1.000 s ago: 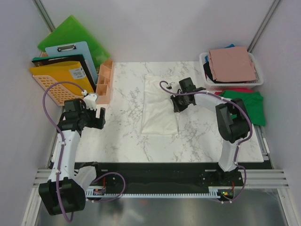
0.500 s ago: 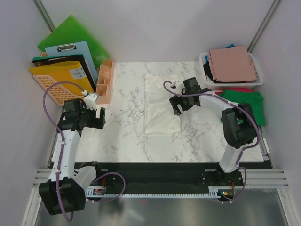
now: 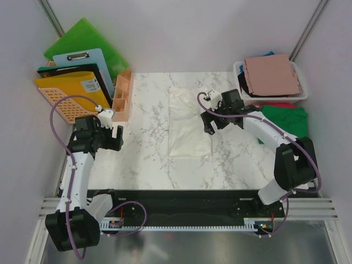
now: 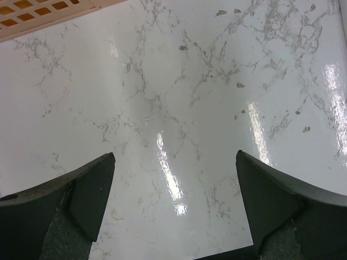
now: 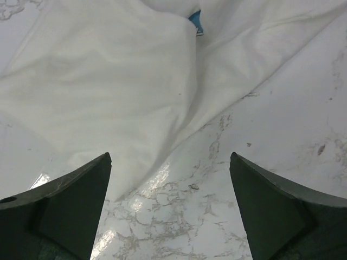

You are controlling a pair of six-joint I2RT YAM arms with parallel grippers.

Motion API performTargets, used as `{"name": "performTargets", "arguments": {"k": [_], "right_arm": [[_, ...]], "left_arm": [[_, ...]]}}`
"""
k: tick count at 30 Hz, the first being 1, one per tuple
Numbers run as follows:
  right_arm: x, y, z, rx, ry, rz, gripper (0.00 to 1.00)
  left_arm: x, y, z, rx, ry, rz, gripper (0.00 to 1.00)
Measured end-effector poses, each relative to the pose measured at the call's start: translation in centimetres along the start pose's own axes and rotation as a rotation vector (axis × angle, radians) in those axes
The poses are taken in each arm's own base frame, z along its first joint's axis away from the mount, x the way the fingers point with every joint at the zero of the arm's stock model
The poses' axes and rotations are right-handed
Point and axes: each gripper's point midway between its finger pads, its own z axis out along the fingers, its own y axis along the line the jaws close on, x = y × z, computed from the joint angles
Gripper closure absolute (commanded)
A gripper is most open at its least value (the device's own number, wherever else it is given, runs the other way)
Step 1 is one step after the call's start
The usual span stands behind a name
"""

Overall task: Fold and stack the t-shirts
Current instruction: Fold the tshirt

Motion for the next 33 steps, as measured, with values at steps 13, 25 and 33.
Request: {"name": "performTargets", "arguments": {"k": [13, 25, 33], "right_arm": [[1.7, 2.6, 7.9, -0.027, 0.181, 0.060, 0.06], [-2.0, 0.2, 8.8, 0.125, 0.085, 0.079, 0.04], [-1.1, -2.0, 6.0, 0.369, -0.019, -0.008, 0.02]], "left_arm": [[0.8, 0.0, 0.7, 0.011, 0.043, -0.013, 0.00], [0.9, 0.0, 0.9, 0.014, 0.052, -0.015, 0.00], [1.0, 0.2, 1.0, 0.010, 0.063, -0.018, 0.00]]}}
